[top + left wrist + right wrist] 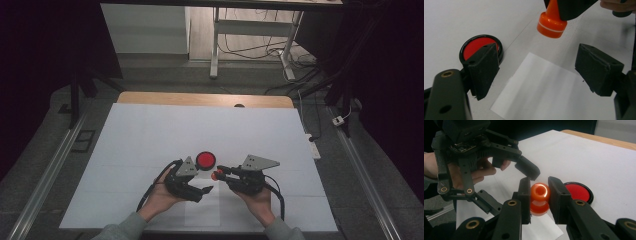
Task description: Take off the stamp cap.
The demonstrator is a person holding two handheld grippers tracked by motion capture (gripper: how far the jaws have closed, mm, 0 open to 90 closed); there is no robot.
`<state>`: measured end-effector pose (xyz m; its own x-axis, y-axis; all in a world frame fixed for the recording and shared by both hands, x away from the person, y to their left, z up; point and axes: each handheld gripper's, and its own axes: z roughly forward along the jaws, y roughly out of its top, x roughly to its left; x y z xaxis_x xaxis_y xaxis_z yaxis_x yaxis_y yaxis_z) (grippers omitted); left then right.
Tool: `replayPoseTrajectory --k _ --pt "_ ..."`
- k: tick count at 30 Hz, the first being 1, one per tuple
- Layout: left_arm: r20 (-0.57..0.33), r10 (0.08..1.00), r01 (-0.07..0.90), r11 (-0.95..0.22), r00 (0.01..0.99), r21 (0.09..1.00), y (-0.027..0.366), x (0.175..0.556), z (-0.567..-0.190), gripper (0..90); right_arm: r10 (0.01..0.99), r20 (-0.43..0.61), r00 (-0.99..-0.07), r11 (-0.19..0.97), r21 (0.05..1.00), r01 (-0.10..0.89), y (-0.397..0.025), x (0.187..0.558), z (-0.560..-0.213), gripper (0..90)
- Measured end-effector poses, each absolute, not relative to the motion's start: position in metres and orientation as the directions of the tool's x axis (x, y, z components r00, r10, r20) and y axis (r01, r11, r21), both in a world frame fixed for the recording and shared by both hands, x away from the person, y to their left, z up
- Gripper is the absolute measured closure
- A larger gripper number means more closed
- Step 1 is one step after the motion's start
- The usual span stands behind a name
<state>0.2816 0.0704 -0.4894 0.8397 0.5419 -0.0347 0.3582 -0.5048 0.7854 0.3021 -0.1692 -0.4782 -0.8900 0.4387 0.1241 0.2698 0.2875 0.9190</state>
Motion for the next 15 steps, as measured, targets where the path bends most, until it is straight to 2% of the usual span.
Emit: replayPoseTrajectory --k 15 --pt "-0.04 0.519 0.345 -0.507 0.854 0.79 0.058 0.285 -0.489 23.4 0.437 0.126 -0.891 0.293 0.916 0.273 -0.168 0.302 -0.479 71.7"
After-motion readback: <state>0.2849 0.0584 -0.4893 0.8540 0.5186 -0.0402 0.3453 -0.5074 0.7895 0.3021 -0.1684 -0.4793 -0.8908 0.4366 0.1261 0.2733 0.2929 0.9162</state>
